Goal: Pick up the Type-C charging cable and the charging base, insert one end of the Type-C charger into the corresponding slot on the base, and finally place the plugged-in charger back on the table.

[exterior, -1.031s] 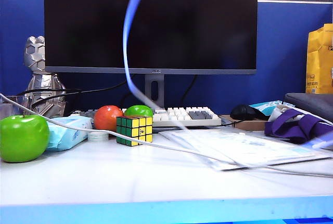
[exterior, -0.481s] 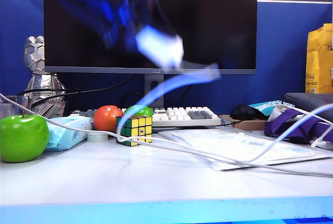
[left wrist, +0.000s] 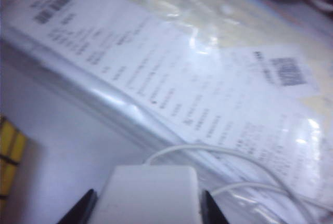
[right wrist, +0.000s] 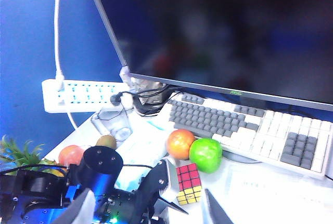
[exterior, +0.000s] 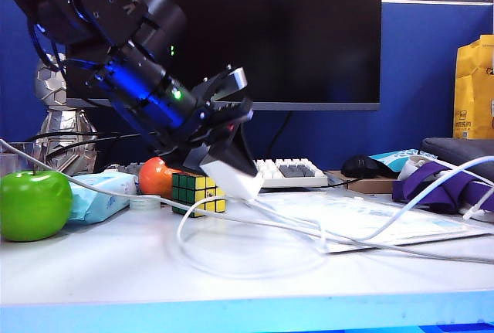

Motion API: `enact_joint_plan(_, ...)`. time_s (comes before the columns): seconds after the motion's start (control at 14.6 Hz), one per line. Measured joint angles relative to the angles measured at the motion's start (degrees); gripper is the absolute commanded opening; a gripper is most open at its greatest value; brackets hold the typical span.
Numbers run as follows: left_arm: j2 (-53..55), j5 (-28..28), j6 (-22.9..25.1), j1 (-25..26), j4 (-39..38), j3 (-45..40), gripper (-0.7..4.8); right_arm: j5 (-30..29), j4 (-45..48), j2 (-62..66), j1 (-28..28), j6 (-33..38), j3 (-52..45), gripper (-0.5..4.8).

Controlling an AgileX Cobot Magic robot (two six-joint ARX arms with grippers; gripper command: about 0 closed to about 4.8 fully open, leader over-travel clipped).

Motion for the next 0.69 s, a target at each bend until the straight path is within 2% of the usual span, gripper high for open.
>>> enact_joint_plan(0.07,0.00,-0.98,0.74,0.00,0.17,0.00,4.79,-0.02,-0.02,0.00,0.00,0.00,0.00,2.70)
enact_joint_plan(0.34,-0.46,-1.03,0.94,-0.04,4.20,0.20,4.79,0.02,0.00,0.00,0.02,-0.24,0.00,2.70)
enact_joint_plan(0.41,-1.22,-1.05,0.94,-0.28,4.07,0.17,4.07,0.04,0.00,0.00,0.00,-0.31,0.00,2.69)
enact_joint_plan(0.48,-4.35,-1.09,0.94,-0.39,4.20,0.17,1.13,0.44,0.00,0.00,0.00,-0.42,0.00,2.41)
enact_joint_plan(0.55,-7.78,-1.09,0.94,-0.39,4.22,0.17,-0.03,1.70,0.00,0.00,0.00,-0.44,0.00,1.28)
enact_joint_plan(0.62,-11.04,-1.14,0.70,-0.39,4.22,0.17,-0.05,2.27,-0.02,0.00,0.00,-0.42,0.00,-0.04)
enact_joint_plan(0.69,-16.20,-1.25,0.31,-0.39,4.55,0.22,-0.05,2.97,-0.15,-0.11,0.00,-0.44,0.00,-0.04)
